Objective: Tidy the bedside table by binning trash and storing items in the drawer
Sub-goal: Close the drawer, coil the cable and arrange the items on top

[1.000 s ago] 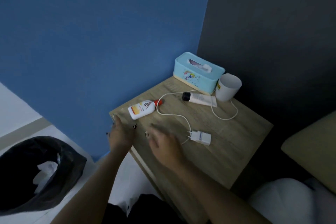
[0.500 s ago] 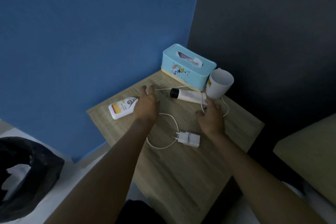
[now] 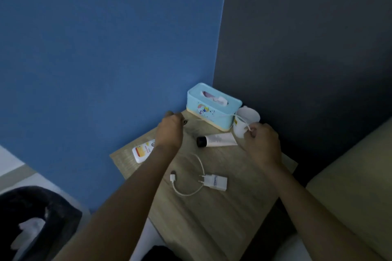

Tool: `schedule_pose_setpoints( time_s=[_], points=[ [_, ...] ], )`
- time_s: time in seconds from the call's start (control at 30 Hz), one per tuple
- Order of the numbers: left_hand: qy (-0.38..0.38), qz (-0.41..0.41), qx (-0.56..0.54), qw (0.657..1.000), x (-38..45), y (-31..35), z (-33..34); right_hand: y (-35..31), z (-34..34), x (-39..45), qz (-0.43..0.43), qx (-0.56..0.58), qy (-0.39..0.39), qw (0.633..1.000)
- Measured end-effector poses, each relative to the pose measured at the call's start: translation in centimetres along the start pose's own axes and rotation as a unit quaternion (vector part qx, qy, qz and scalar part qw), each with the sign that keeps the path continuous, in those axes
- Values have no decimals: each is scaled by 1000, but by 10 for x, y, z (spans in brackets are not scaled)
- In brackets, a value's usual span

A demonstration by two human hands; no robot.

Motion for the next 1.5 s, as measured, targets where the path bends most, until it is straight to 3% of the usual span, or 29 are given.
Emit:
schedule_pose_setpoints(
  time_s=[0.23,0.67,0.8,0.97,1.07,1.23,1.5],
  points=[
    [45,17,-79,996,-11,44,-79,-29,-67,-5,-9,12,46,999],
    [46,91,-92,991,-37,121,-212,-84,-116,-23,31,68,-127,989],
    [38,116,-99,988,-43,128,-229,-123,-157,-32,-66,94,-31,993],
    [36,180,-89,979,-64,141,-234,-189,-186,-40,-215,183,-136,950],
    [62,220,-45,973,-80,143,-241,-203,-198,-44,-276,119,-93,949],
    [114,282,11,952,-100,127,-262,-203,-229,-47,-292,115,-106,943],
    [44,140,-60,987,-106,24,-280,-191,-276,-40,-228,250,-32,940]
  ],
)
Point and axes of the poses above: each hand's wrist, its own x-axis towards the middle knuckle, its own z-axis out of the palm, y = z × x, the point moved 3 cm from there along x, towards the middle knuckle
